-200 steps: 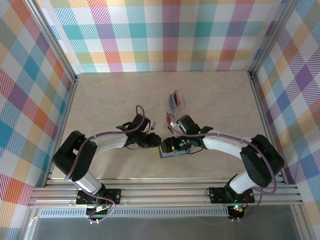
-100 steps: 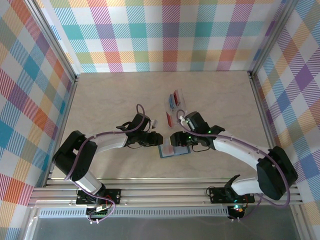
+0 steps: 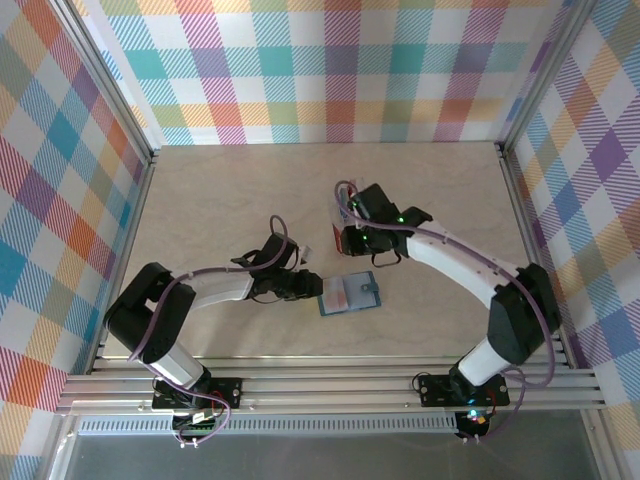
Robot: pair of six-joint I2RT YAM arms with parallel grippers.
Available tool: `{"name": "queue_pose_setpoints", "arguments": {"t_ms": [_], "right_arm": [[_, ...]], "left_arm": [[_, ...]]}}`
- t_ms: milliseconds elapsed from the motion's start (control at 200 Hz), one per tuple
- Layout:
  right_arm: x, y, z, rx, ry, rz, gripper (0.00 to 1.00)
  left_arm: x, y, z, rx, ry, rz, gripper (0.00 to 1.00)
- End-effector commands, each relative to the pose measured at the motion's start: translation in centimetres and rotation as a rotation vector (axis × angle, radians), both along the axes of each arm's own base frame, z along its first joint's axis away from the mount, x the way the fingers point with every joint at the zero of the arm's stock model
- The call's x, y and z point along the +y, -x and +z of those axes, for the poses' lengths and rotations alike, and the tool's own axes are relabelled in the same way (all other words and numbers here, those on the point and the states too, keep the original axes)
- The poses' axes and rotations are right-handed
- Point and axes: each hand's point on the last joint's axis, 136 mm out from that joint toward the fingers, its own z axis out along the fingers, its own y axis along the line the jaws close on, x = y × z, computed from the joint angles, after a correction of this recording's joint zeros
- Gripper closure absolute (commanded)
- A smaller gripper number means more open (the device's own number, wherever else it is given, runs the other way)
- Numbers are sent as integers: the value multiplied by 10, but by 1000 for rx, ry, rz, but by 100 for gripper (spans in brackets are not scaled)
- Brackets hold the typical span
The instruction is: Put the credit cards into the card holder
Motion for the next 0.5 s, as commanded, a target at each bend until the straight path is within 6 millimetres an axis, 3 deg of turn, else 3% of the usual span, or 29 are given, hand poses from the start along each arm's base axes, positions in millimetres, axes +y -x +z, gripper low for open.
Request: {"name": "queue_pose_setpoints", "arguments": {"t_ms": [0,115,495], "right_arm": [[2,-6,-7,34,63,37,67],[13,-19,-13,53,80,58,60],[35,-47,-48,120,167,92,61]], "left_arm": [[1,-4,15,-32,35,19,67],[4,-3,16,-32,27,26,67],[6,-3,16,-31,18,40,67]]}}
